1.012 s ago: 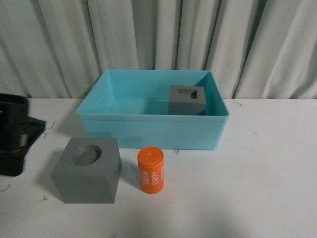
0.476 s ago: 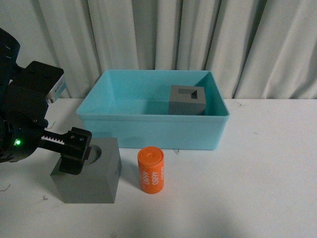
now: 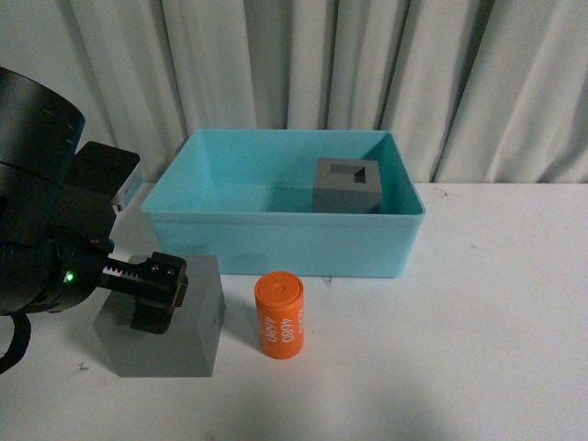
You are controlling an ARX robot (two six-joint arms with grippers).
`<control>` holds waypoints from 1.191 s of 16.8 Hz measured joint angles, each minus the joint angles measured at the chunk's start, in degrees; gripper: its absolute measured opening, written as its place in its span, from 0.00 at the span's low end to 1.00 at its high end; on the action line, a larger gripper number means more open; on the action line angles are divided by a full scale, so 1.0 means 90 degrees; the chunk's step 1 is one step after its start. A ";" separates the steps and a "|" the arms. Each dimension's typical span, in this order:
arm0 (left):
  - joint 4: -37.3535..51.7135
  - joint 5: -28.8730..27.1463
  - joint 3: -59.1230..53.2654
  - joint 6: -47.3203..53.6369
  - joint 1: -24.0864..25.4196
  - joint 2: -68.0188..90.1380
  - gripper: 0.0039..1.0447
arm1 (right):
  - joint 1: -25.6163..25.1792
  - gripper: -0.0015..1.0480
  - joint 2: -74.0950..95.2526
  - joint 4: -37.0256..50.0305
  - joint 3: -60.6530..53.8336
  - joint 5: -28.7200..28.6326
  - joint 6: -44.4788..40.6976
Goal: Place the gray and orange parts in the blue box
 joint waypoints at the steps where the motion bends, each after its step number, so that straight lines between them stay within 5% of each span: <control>1: -0.0002 0.0000 0.0029 0.0000 -0.0010 0.0032 0.94 | 0.0000 0.94 0.0000 0.0000 0.0000 0.0000 0.0000; 9: 0.0039 0.0000 0.0075 -0.0034 -0.0041 0.0134 0.90 | 0.0000 0.94 0.0000 0.0000 0.0000 0.0000 0.0000; 16: -0.0085 0.0027 0.0080 -0.0153 -0.0199 0.0185 0.22 | 0.0000 0.94 0.0000 0.0000 0.0000 0.0000 0.0000; 20: -0.0478 0.0148 0.0085 -0.0352 -0.0199 -0.0056 0.18 | 0.0000 0.94 0.0000 0.0000 0.0000 0.0000 0.0000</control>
